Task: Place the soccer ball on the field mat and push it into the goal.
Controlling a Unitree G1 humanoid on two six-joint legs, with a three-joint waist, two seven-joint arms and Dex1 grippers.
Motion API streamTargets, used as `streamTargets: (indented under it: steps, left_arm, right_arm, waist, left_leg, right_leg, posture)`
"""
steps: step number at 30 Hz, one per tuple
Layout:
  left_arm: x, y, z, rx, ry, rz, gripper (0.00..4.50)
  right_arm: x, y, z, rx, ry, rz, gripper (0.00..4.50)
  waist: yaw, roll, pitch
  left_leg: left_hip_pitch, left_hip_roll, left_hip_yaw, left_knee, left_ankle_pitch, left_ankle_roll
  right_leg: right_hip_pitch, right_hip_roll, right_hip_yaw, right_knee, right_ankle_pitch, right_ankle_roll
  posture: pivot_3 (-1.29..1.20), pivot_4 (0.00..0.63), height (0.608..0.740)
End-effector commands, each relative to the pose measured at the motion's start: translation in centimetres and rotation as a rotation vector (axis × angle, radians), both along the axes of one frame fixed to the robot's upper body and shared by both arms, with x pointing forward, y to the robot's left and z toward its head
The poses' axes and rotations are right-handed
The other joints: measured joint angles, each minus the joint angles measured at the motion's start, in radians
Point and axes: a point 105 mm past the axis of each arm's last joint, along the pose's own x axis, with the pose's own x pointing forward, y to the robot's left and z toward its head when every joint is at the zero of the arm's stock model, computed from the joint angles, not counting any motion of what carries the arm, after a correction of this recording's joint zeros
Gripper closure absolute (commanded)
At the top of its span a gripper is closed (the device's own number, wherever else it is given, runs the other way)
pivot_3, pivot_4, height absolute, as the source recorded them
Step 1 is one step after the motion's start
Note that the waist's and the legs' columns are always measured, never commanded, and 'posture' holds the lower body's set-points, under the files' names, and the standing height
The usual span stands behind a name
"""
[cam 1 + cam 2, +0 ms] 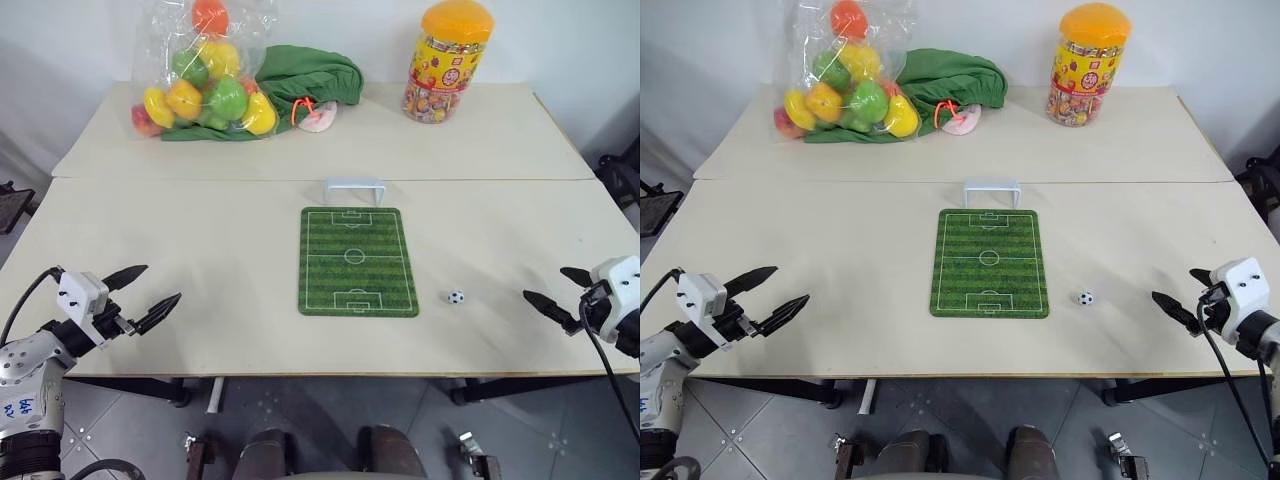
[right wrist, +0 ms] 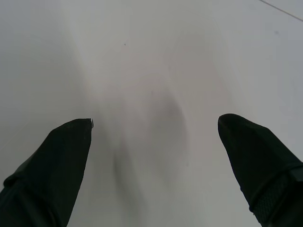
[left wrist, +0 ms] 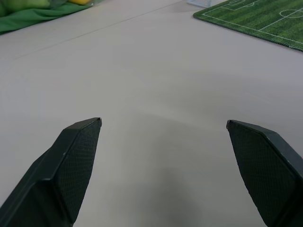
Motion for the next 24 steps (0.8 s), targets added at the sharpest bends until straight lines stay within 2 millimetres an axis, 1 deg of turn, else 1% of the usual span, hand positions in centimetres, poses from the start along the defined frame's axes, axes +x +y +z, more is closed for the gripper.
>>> streamTargets:
  steps: [1,4,8,9,11,13,16,18,24]
  left_arm:
    - [-0.5,-0.7,0.7,-0.040,0.027,-0.031,0.00]
    - [-0.2,-0.8,1.2,-0.066,0.016,-0.012,0.00]
    - [0.7,-1.1,2.5,-0.077,-0.006,-0.010,0.00]
    - [0.8,-1.2,2.7,-0.079,-0.005,-0.013,0.00]
    - [1.0,-2.4,2.9,-0.059,0.001,-0.083,0.00]
    - [1.0,-3.7,3.1,-0.035,-0.018,-0.178,0.00]
    - [1.0,-5.9,3.1,-0.023,-0.060,-0.331,0.00]
    - [1.0,-6.9,3.0,-0.015,-0.076,-0.398,0.00]
    - [1.7,-8.1,3.0,-0.018,-0.092,-0.466,0.00]
  right_arm:
    - [-0.2,-0.3,2.3,0.001,-0.049,-0.006,0.05]
    - [-0.3,0.5,2.8,0.010,-0.028,0.010,0.05]
    - [0.2,3.2,4.7,-0.003,-0.002,0.108,0.05]
    - [0.3,3.6,4.9,0.003,0.009,0.118,0.05]
    - [0.8,5.4,6.0,-0.029,0.012,0.207,0.05]
    - [1.1,7.1,6.4,-0.057,0.042,0.290,0.05]
    - [1.6,9.6,6.0,-0.092,0.081,0.437,0.05]
    - [1.9,10.5,5.5,-0.122,0.108,0.513,0.05]
    - [2.3,11.6,3.5,-0.182,0.168,0.663,0.05]
  waist:
    - [-0.001,0.000,0.000]
    - [0.000,0.000,0.000]
    - [0.001,0.001,0.000]
    - [0.001,0.001,0.000]
    - [0.001,0.001,0.000]
    - [0.001,0.001,0.000]
    - [0.001,0.000,0.000]
    - [0.002,0.000,0.000]
    - [0.003,-0.002,0.002]
  left_leg:
    - [0.000,0.000,0.000,0.000,0.000,0.000]
    - [0.000,0.000,0.000,0.000,0.000,0.000]
    - [0.000,0.000,0.000,0.000,0.000,0.000]
    - [0.000,0.000,0.000,0.001,0.000,0.000]
    - [0.000,0.000,-0.001,0.001,0.000,0.000]
    - [0.000,0.000,0.000,0.001,0.000,0.000]
    - [0.000,0.000,0.000,0.001,0.000,0.000]
    - [-0.001,-0.001,0.000,0.001,0.000,0.000]
    - [-0.002,-0.005,0.000,0.002,0.000,0.000]
  right_leg:
    - [0.000,0.000,0.000,0.000,0.000,0.000]
    - [0.000,0.000,0.000,0.000,0.000,0.000]
    - [0.000,0.000,0.001,0.000,0.000,0.000]
    - [0.000,0.000,0.001,0.000,0.000,0.000]
    - [0.000,0.000,0.001,0.001,0.000,0.000]
    - [0.000,0.000,0.000,0.001,0.000,0.000]
    - [0.000,0.001,0.000,0.001,0.000,0.000]
    - [-0.001,0.000,0.000,0.001,0.000,0.000]
    - [-0.002,0.000,0.000,0.001,0.000,0.000]
  posture:
    - [0.00,0.150,0.740]
    - [0.00,0.150,0.740]
    - [0.00,0.150,0.740]
    - [0.00,0.150,0.740]
    - [0.00,0.150,0.740]
    - [0.00,0.150,0.740]
    - [0.00,0.150,0.740]
    - [0.00,0.150,0.740]
    - [0.00,0.150,0.740]
